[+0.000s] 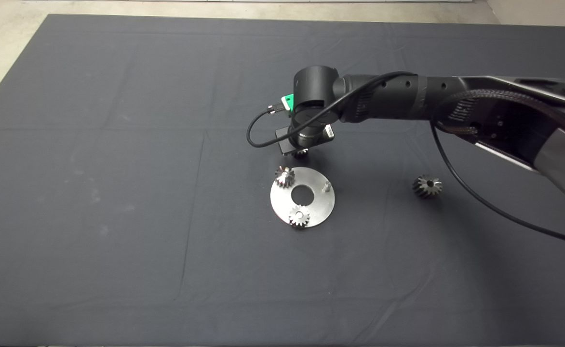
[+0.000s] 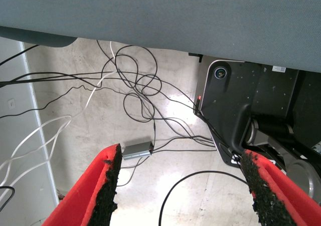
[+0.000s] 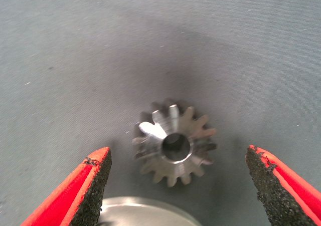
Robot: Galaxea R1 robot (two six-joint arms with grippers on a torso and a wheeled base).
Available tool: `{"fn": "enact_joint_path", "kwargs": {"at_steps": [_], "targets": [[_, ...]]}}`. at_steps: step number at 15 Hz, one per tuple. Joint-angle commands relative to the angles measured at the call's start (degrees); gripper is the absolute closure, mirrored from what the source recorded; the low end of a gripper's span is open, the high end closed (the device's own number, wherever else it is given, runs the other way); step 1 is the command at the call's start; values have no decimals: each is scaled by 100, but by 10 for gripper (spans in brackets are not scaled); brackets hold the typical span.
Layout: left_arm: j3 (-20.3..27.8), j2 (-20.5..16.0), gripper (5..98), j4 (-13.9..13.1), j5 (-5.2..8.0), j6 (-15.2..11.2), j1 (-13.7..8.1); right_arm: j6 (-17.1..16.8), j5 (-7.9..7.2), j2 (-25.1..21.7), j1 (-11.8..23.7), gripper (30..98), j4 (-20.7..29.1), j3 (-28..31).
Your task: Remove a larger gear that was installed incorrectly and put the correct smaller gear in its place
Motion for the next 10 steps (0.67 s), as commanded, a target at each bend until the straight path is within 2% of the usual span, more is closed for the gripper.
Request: {"fn": "enact_joint_path", "kwargs": {"at_steps": [1,4,10], "targets": [[76,-22,439,60,34,-19,65,-11,-322,3,19,577,-234,-192],[76,-22,439,61,42,-19,65,-12,-314,21,-26,577,-399,-193],[67,-22,439,61,38,-19,65,-20,-292,29,-35,577,-416,-184]]}}
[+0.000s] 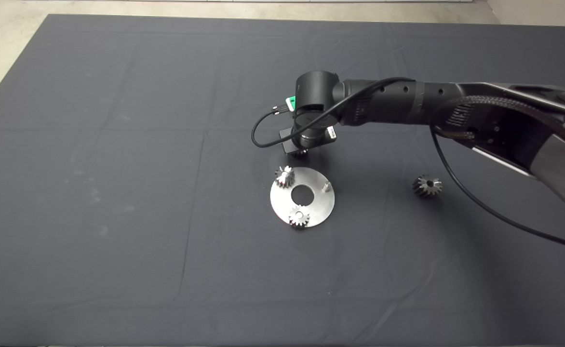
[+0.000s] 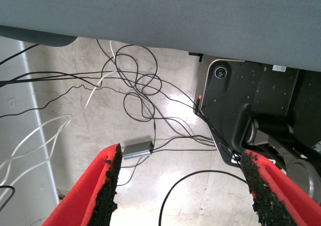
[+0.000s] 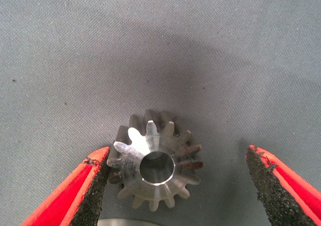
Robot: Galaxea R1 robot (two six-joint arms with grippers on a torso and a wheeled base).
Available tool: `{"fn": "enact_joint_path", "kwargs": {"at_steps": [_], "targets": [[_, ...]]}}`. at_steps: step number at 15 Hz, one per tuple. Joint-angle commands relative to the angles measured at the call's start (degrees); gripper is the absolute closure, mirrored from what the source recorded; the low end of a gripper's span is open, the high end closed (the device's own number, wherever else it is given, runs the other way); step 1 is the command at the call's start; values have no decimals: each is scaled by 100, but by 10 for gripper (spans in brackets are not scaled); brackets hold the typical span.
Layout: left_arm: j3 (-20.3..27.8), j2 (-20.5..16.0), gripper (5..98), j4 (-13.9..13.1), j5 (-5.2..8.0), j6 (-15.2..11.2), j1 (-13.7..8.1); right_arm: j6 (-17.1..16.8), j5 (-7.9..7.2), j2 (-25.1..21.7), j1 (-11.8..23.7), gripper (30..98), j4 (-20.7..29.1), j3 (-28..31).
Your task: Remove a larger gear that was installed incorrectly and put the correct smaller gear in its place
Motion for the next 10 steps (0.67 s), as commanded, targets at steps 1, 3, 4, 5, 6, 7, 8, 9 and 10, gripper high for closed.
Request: {"fn": "enact_joint_path", "kwargs": {"at_steps": [1,3,4,5,6,7,8,9,10], "targets": [[67,-22,439,61,33,-19,60,-7,-250,35,80,577,-214,-5],[67,-22,439,61,38,-19,52,2,-223,36,27,578,-227,-5],[67,-22,439,61,42,-19,52,2,-223,36,10,603,-310,4],[67,-22,439,61,34,-19,52,2,-223,45,1,617,-363,30],[67,-22,439,61,37,-19,52,-7,-223,45,1,617,-364,48],[67,-22,439,61,33,-19,52,-7,-223,45,1,623,-372,69],[67,-22,439,61,33,-19,52,-7,-224,45,1,656,-373,83],[73,-22,439,61,33,-19,52,-7,-232,45,1,660,-373,89],[68,-22,439,61,42,-19,52,2,-223,45,1,660,-373,92]]}}
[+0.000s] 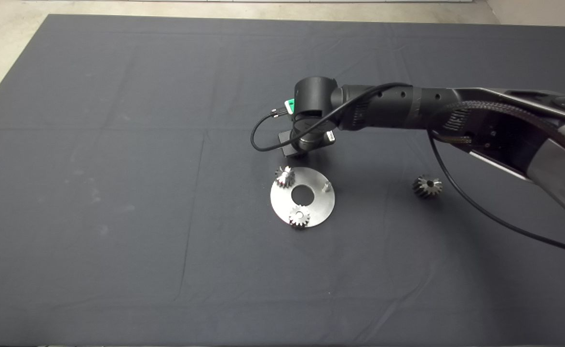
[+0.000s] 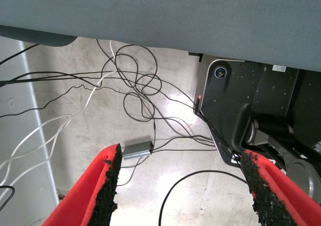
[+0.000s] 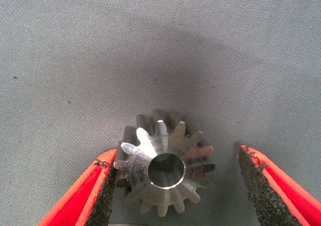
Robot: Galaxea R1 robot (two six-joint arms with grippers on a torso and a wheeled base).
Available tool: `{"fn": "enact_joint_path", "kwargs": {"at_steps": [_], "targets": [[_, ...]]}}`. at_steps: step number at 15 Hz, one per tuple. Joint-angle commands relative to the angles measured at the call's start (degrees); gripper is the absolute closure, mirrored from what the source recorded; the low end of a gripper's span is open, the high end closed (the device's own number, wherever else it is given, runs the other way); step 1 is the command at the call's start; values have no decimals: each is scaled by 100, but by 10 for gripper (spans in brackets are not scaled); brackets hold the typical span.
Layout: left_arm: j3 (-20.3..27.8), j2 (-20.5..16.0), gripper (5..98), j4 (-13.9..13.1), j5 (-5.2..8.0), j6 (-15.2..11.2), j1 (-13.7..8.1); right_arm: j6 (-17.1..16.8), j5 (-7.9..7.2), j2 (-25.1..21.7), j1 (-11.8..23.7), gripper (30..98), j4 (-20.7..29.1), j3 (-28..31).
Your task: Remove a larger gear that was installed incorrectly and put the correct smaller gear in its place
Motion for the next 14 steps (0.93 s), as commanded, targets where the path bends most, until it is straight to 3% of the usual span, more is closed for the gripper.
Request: {"fn": "enact_joint_path", "kwargs": {"at_steps": [1,4,6,12,14], "targets": [[67,-31,439,61,43,-19,52,12,-231,28,96,660,-224,89],[76,-22,439,61,43,-19,52,29,-239,28,96,660,-268,141],[76,-22,439,61,40,-19,52,38,-248,28,113,715,-338,168],[76,-31,439,61,35,-19,52,29,-248,28,113,766,-356,247],[76,-22,439,61,35,-19,52,38,-248,19,105,817,-418,238]]}}
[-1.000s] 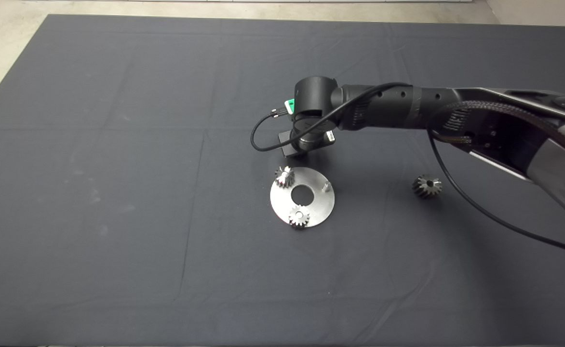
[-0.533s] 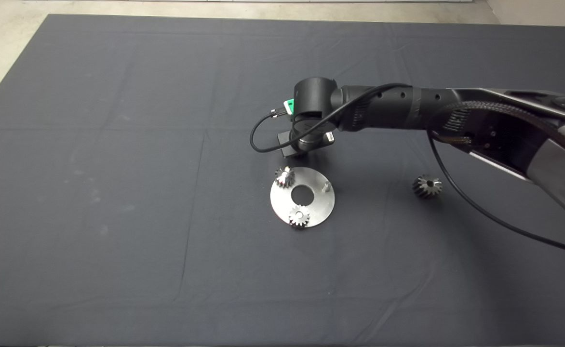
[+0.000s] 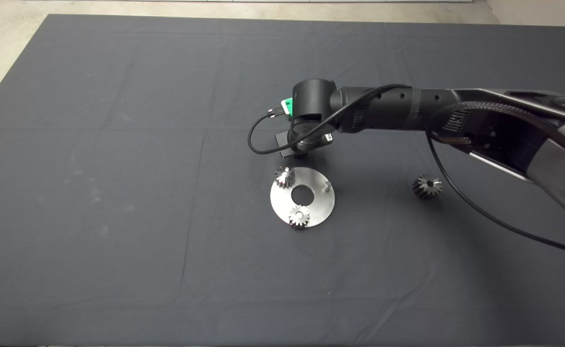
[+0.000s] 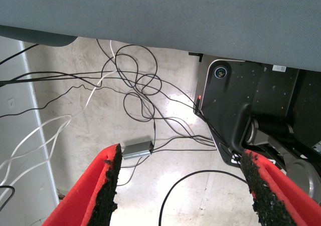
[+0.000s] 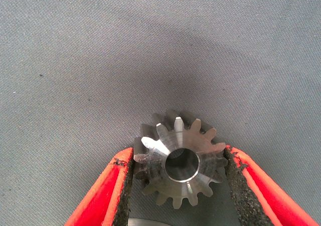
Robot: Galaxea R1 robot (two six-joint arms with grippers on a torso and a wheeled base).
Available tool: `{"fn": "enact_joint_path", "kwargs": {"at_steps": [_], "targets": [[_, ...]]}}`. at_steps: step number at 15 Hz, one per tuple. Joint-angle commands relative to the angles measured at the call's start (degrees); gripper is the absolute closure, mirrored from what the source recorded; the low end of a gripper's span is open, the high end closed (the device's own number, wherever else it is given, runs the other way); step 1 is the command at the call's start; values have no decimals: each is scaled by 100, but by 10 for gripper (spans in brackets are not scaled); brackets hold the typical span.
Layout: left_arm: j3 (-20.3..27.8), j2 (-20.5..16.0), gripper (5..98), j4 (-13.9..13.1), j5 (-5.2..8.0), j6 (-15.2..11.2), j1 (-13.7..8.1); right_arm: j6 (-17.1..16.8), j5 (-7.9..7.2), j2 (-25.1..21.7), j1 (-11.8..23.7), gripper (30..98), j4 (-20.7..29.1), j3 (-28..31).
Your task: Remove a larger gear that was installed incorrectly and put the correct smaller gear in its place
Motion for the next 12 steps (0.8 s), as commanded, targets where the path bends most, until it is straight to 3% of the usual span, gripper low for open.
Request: {"fn": "enact_joint_path", "kwargs": {"at_steps": [1,12], "targets": [[76,-23,439,60,33,-19,52,32,-259,19,107,818,-261,71],[76,-29,439,60,33,-19,59,32,-284,19,107,849,-261,63]]}}
